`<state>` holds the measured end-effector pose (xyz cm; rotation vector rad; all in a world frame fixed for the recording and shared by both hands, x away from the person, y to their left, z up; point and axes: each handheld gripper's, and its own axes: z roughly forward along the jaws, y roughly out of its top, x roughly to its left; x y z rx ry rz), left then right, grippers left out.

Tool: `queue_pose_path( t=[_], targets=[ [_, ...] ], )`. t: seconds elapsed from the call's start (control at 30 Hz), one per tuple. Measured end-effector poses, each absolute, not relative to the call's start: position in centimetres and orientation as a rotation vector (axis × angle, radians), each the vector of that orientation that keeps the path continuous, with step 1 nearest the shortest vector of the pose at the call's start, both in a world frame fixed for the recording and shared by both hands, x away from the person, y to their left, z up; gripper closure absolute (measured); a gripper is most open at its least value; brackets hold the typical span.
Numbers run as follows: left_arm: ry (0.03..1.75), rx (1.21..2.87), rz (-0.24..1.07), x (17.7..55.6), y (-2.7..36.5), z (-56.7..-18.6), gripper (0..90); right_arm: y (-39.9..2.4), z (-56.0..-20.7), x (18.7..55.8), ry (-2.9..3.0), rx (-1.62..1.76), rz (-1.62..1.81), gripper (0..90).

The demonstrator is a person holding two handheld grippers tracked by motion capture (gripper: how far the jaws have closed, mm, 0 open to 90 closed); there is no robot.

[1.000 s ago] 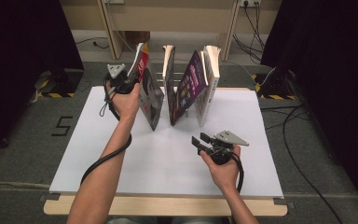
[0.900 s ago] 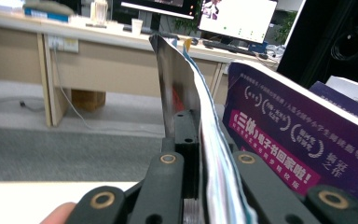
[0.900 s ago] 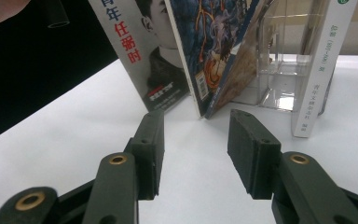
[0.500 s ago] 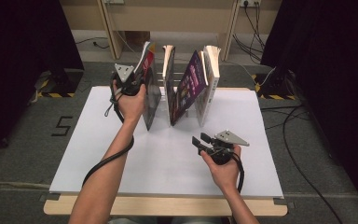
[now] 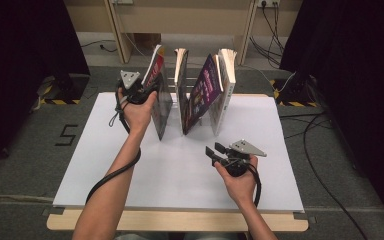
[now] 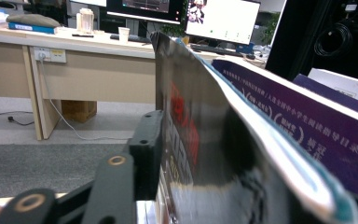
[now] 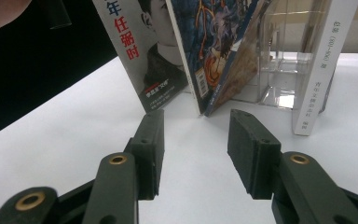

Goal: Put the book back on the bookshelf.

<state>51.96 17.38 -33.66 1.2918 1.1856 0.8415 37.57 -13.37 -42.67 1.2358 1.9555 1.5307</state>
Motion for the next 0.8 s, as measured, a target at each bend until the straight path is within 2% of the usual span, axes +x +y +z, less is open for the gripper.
queue_pose_path(
  t=[0.23,0.8],
  targets=[
    [1.204,1.319,0.804,51.8,17.7,-33.7,43.7,-13.4,-42.6,37.5,1.955,1.236,1.53,56.8],
    [1.199,1.356,0.764,50.2,18.8,-34.0,37.0,-13.2,-42.8,37.5,1.959,1.237,1.522,56.8]
  ],
)
